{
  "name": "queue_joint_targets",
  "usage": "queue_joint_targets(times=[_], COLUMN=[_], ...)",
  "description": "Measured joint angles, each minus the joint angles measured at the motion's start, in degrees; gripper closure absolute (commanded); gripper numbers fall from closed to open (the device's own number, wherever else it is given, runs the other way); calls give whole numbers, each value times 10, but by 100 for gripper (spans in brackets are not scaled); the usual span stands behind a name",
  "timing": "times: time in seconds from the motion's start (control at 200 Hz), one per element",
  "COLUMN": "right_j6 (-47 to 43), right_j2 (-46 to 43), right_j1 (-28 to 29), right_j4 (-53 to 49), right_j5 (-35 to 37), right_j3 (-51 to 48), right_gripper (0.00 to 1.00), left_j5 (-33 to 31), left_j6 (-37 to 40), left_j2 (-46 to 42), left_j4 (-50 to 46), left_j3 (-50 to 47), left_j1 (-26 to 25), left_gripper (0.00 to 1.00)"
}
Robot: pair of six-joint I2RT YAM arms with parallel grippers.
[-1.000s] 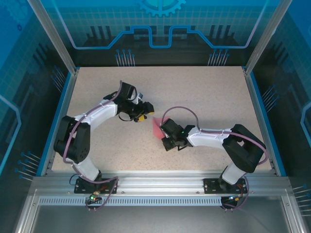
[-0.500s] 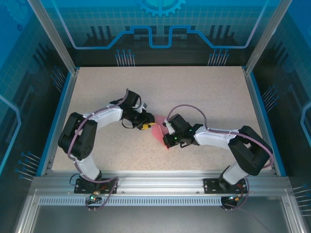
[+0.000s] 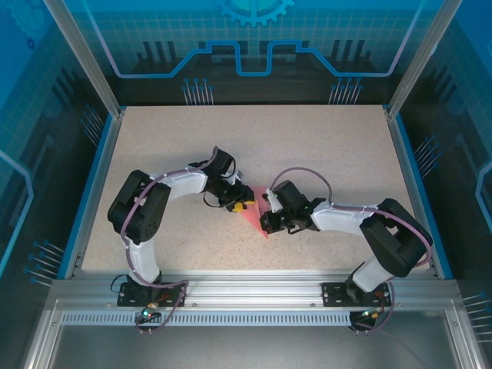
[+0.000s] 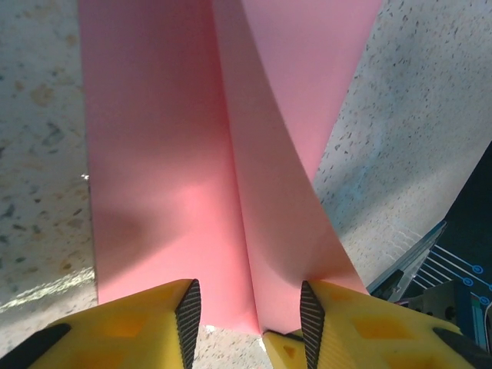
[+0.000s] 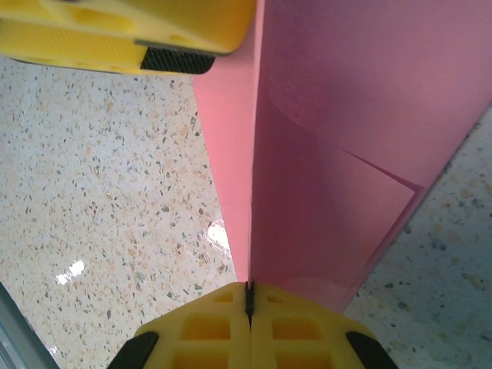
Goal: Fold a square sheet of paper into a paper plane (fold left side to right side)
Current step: Fourth fold the wing at the center of the table.
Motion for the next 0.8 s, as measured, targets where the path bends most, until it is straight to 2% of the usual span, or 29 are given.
queue_joint_targets(times=[0.565,0.8], right_j6=[9,13], right_j2=[16,20], right_j1=[-16,-21], right_j4=[20,26], right_j5=[-32,-39], right_j3=[-5,-5], right_gripper=[96,86], left_j5=[-2,-4], left_j6=[-3,-8], left_j2=[37,43], left_j4=[-4,-9], left_j3=[19,28], left_j1=[-1,-2], left_gripper=[53,53])
